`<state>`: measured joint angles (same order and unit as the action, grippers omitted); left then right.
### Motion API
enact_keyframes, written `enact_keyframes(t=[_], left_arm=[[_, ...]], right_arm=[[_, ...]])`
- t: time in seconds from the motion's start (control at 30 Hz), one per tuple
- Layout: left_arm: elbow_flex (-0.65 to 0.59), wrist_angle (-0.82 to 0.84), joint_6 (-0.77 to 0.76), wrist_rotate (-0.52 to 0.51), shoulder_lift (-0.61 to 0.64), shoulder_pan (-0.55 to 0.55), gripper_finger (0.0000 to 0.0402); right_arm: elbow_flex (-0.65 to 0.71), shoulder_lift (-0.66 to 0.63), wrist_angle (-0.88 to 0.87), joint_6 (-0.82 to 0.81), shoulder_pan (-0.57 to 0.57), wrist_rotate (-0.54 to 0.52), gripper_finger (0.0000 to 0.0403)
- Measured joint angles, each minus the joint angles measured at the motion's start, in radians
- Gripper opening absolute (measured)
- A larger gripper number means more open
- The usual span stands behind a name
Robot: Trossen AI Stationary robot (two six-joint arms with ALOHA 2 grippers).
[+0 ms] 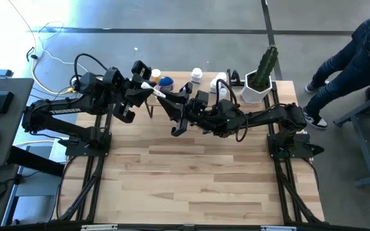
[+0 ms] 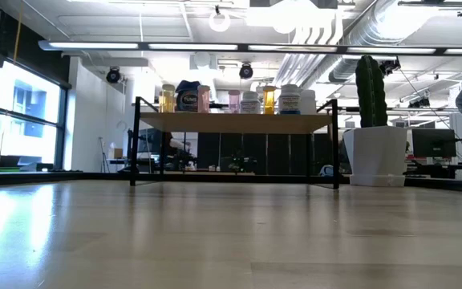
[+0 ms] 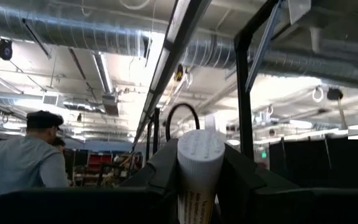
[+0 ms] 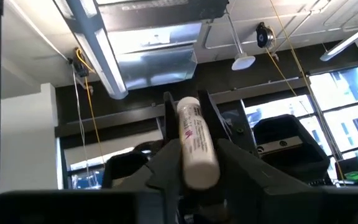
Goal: Pick and place medicine bottles onto shelf by color
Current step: Put the white yellow pill bottle on the shelf
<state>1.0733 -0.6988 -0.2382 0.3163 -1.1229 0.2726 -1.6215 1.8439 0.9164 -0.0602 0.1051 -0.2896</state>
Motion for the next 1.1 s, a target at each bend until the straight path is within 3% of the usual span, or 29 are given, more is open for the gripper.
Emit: enact_keyframes(t=[0.27,0.4,0.83,1.1], left_arm=[[0.0,0.067,0.038,0.002,-0.003,-0.001,0.0075],[0.0,0.091,0.059,0.003,0.005,0.01,0.0073],[0.0,0.183,0.059,0.01,0.014,0.072,0.0072],[0.0,0.266,0.1,0.085,0.014,0.101,0.0074]], right_arm=[[0.0,-0.009,-0.043,0.015,-0.001,-0.054,0.0184],[0.0,-0.045,-0.123,0.034,0.0,-0.056,0.0213],[0.0,-0.131,-0.247,0.039,0.002,-0.055,0.0223],[0.0,-0.201,-0.373,0.042,0.002,-0.083,0.0223]])
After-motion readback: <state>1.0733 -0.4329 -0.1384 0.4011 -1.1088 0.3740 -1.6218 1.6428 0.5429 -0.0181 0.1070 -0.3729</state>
